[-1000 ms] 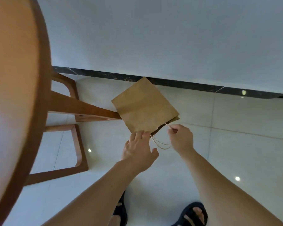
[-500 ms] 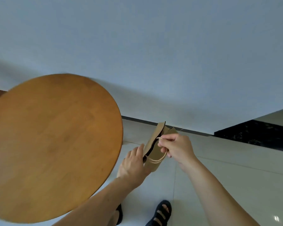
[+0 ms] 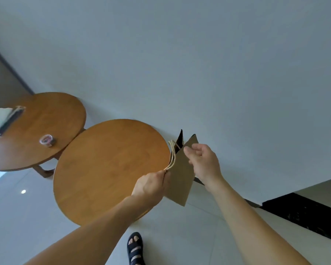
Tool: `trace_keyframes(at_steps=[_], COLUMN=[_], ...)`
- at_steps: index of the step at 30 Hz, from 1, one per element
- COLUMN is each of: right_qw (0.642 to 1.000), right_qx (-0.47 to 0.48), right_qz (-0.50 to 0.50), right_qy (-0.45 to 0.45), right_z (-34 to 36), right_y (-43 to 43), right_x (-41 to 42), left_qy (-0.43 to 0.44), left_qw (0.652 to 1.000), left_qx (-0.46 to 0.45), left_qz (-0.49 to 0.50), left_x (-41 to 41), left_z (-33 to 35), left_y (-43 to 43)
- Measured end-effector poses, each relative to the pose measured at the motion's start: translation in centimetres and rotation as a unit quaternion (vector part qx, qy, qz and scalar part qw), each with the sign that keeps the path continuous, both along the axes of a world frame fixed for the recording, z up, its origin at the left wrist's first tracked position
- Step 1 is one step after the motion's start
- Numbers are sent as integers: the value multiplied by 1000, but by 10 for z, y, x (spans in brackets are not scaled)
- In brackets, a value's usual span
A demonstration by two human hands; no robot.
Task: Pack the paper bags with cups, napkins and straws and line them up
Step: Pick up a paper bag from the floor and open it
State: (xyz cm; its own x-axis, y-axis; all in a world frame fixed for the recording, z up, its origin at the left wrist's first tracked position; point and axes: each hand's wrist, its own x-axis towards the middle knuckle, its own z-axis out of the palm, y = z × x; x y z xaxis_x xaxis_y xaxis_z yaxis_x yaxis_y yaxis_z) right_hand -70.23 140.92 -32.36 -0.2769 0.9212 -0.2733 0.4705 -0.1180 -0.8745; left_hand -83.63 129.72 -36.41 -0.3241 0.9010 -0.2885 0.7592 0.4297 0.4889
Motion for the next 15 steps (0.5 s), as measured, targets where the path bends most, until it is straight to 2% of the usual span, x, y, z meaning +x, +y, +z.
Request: trace_keyframes(at_steps=[2, 9, 12, 15], right_qw=[998, 990, 973, 940], right_qx=[3, -5, 58, 149], right_qz=[21, 119, 186, 246], right_qy=[-58, -69, -123, -183], right_z=[-3, 7, 12, 17], right_y=[-10, -43, -62, -87], right_x=[-20, -115, -159, -209], left_qy=[11, 33, 45, 53], left_qw=[1000, 997, 995, 993], left_qx=[7, 23, 28, 38], left_qz=[13, 61, 87, 103], left_x=[-12, -66, -104, -151], left_z=[12, 41, 43, 39], left_y=[-15, -67, -92, -119])
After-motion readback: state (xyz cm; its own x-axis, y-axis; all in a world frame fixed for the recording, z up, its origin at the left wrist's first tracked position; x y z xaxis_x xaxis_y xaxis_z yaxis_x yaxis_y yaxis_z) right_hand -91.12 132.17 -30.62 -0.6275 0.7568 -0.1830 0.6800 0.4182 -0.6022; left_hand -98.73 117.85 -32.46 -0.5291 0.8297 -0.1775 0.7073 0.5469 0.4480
